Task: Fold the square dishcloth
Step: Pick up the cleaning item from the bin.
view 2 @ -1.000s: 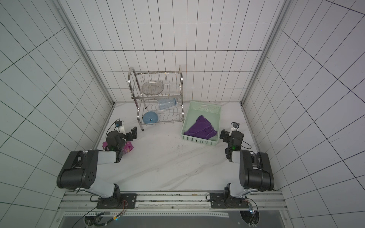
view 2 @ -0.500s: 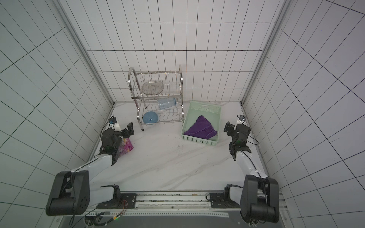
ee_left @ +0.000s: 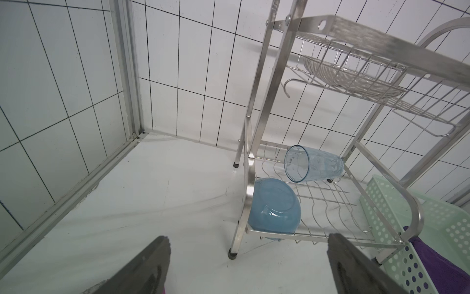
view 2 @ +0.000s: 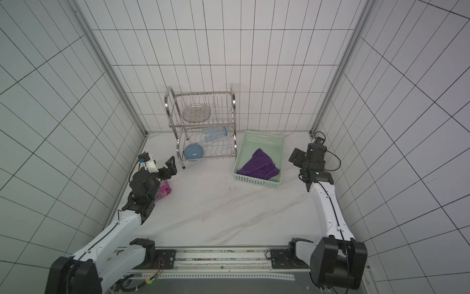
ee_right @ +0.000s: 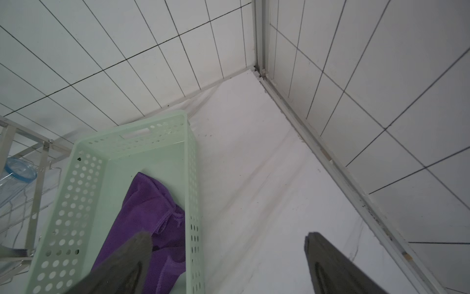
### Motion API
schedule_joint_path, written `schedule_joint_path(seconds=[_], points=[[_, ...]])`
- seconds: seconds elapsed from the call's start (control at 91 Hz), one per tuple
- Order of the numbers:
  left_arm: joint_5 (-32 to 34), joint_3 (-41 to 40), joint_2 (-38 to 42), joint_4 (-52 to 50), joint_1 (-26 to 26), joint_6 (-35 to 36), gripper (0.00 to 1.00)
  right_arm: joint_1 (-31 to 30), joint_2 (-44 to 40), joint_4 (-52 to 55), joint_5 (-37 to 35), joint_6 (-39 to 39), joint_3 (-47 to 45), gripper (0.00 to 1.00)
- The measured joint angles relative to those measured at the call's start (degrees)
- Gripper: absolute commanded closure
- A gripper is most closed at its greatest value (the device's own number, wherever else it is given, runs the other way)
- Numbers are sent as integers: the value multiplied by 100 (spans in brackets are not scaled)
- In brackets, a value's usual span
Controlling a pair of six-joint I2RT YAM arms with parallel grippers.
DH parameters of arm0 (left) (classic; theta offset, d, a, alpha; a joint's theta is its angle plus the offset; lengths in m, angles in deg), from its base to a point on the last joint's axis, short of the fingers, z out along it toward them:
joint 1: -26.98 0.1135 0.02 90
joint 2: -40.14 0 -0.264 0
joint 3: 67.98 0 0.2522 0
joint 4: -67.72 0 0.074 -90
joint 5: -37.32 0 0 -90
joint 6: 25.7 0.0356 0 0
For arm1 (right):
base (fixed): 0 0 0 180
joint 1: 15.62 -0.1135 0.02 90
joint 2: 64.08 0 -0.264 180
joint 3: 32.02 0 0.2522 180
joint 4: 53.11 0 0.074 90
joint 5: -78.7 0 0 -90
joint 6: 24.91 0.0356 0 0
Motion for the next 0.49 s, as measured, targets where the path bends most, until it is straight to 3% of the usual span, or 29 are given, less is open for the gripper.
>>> schedule_joint_path(seconds=[0.275, 0.495], points=[[-302, 562, -175, -859, -26, -391, 2, -728, 1473, 1346, 750, 243, 1241, 38], [-413, 728, -341, -1244, -35, -614, 2, -1150, 2374, 2022, 859, 424, 1646, 51]])
